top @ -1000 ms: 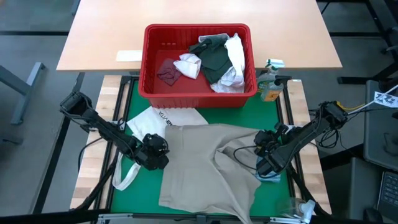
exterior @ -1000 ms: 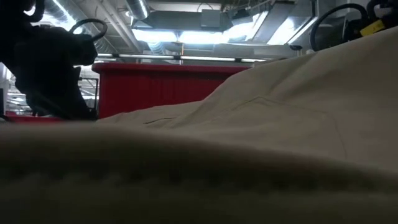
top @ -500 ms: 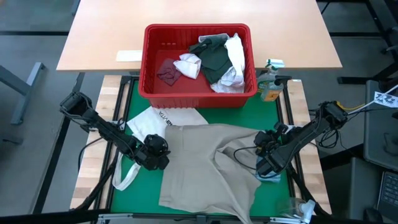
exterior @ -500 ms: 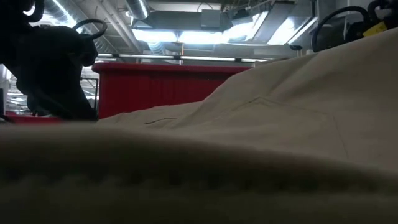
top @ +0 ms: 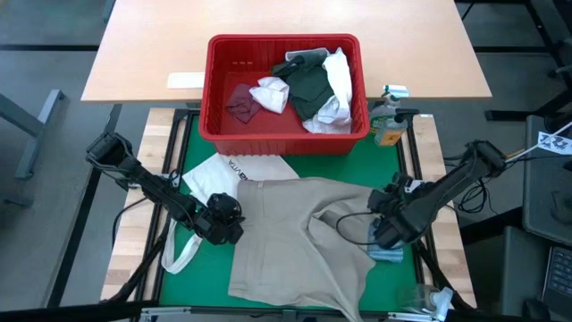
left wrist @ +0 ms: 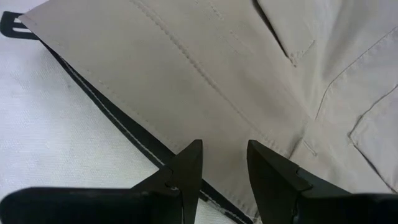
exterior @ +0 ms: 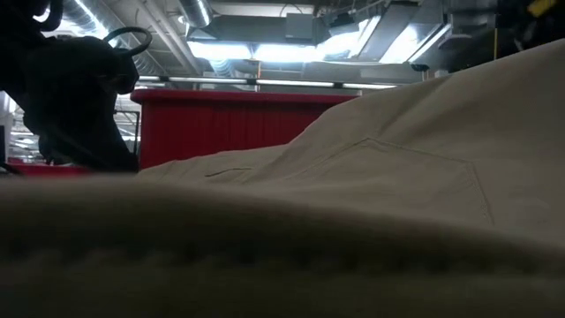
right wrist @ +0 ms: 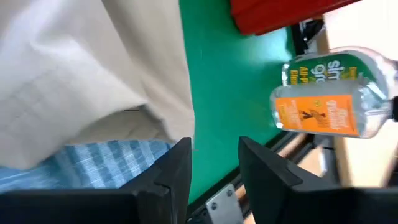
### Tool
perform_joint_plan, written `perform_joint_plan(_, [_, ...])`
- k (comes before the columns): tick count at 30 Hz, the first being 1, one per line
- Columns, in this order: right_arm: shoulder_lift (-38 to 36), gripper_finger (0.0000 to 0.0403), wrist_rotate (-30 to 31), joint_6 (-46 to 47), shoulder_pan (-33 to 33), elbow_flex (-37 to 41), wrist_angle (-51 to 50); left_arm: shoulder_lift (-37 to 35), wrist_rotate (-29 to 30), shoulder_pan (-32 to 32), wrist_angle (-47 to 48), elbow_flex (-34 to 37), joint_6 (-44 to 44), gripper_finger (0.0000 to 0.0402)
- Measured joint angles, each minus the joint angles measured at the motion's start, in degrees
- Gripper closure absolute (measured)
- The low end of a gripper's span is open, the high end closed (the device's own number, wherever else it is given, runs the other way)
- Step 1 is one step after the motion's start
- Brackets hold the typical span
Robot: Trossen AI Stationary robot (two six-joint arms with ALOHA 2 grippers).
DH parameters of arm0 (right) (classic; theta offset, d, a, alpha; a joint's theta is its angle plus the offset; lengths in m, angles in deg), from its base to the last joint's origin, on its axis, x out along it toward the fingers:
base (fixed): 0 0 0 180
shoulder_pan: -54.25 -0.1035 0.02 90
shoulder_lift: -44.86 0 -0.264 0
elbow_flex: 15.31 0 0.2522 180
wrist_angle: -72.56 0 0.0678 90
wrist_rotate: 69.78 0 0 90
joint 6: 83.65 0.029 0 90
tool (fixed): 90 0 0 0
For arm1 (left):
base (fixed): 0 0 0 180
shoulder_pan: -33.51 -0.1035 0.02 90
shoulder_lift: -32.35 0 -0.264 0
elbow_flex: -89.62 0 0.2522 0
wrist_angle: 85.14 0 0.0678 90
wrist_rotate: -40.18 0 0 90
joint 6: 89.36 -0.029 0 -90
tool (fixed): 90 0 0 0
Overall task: Fold Laundry from Bin
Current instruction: Fold the brown shorts
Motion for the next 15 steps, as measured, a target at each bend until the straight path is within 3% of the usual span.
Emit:
perform_joint_plan(6, [-9.5,0.027,-2.8,6.5,-0.1,0.0,-0.1,0.0,0.0,0.0,-1.0,0.0,0.0,0.028])
perform_joint_plan(11, [-13.4,0.027,-9.0,11.9,-0.2,0.0,1.0,0.0,0.0,0.0,-1.6,0.0,0.0,0.028])
perform_joint_plan(15, [-14.5,0.027,-11.3,12.1,-2.6,2.3,9.9,0.0,0.0,0.0,-1.7,0.0,0.1,0.028])
